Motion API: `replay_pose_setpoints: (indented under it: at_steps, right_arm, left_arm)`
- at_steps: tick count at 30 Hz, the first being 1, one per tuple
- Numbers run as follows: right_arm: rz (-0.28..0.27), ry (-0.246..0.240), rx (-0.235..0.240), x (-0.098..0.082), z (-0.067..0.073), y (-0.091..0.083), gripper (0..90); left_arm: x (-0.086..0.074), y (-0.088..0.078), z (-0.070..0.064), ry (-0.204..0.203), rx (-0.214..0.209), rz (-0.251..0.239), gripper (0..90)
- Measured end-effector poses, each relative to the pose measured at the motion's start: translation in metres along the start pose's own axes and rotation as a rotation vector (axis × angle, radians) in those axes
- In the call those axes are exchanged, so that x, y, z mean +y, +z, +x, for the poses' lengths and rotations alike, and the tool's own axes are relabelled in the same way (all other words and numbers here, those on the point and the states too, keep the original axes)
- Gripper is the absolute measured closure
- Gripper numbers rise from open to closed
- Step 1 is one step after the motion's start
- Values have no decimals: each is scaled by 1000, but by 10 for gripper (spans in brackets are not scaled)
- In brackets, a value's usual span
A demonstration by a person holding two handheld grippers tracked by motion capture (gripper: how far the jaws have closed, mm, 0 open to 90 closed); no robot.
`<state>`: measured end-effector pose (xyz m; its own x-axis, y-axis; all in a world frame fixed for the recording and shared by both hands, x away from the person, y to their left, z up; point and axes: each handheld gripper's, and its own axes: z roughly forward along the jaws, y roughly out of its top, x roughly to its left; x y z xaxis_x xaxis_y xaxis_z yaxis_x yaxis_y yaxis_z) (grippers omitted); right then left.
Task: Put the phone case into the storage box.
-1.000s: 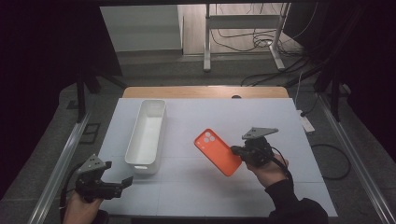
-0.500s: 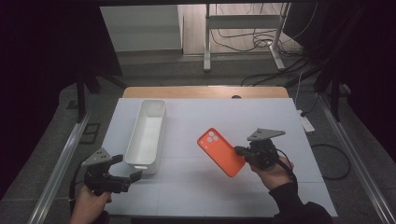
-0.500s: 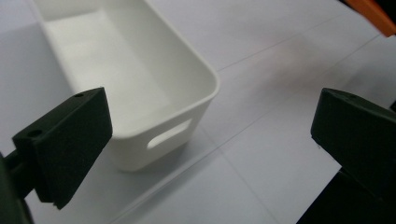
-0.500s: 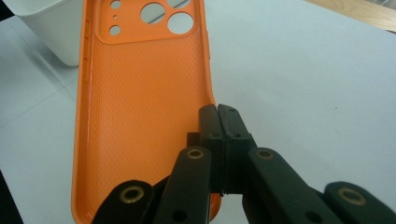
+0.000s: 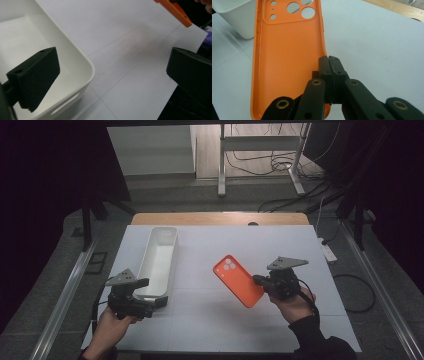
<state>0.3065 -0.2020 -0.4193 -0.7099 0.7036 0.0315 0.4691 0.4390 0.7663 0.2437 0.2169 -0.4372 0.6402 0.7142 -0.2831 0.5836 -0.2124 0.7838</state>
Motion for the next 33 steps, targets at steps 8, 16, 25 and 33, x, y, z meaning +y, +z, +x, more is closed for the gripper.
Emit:
replay_pose_setpoints:
  at_steps: [8, 16, 25, 33]
  right_arm:
    - [-3, -8, 3, 0, 0, 0, 891]
    - [-7, -8, -1, 1, -1, 0, 891]
    - [-22, -13, -5, 2, 0, 1, 891]
    - [-28, -17, -7, 2, 1, 2, 891]
  left_arm:
    - [14, 18, -1, 30, -24, 21, 0]
    - [29, 35, -4, 0, -109, 19, 0]
    - [42, 50, -8, -16, -168, 8, 0]
    - [47, 61, -10, -37, -215, 20, 0]
